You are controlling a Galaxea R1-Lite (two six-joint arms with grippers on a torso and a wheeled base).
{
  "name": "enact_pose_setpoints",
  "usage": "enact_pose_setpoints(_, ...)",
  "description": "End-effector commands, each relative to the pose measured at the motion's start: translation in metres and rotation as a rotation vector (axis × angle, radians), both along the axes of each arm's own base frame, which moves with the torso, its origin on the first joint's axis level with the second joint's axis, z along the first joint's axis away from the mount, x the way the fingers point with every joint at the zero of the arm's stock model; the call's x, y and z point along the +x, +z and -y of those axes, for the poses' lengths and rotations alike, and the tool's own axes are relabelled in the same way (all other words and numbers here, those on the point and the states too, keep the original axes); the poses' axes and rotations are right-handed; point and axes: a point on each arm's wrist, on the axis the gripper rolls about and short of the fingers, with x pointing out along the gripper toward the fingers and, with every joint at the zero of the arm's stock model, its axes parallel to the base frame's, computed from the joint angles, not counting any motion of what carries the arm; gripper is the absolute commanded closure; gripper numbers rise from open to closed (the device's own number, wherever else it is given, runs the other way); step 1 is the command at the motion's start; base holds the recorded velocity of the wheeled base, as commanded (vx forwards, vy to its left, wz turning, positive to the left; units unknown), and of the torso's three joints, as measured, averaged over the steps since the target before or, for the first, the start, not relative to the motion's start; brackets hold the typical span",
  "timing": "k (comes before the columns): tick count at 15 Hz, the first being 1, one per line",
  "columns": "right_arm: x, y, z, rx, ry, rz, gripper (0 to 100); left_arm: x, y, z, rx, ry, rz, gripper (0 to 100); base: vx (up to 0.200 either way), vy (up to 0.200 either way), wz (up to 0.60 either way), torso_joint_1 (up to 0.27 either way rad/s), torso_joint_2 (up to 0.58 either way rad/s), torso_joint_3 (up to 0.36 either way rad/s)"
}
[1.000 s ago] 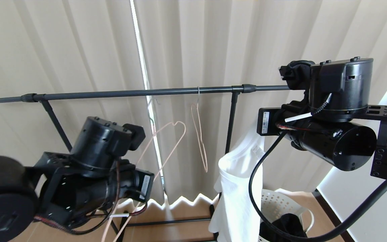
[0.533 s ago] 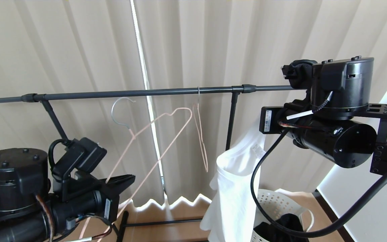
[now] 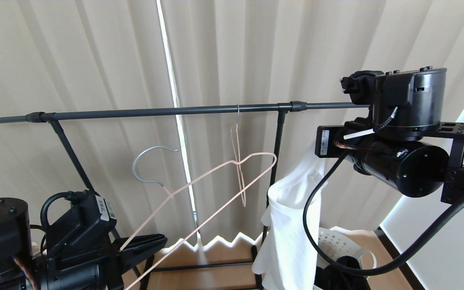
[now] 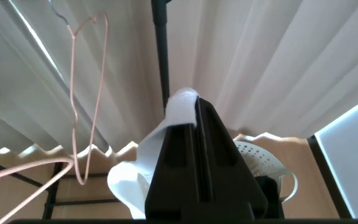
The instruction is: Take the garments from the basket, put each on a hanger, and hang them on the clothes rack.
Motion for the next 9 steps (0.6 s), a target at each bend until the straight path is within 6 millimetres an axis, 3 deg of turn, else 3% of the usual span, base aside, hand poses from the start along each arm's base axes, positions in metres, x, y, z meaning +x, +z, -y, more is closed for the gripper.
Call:
enact_pose_setpoints(1,0.001,-0.001,0.000,-0.023,-0.032,0.004,100,-0.001,0.001,0.006,-0.006,-0.035,-0.006,100,0.000,0.000,0.00,0.000,0.00,0.000)
enact_pose_setpoints(5,0.000,-0.006,-0.006,-0.058,-0.049,-0.003,100,-0.005,-0.002,0.024,-0.034,-0.108,-0.071,100,0.000,0.000,0.00,0.000,0.00,0.000)
enact_pose_setpoints(9,0.004,-0.011,-0.010,-0.055,-0.051,0.003,100,0.004,-0.003,0.038,-0.062,-0.114,-0.140,100,0.000,0.000,0.00,0.000,0.00,0.000)
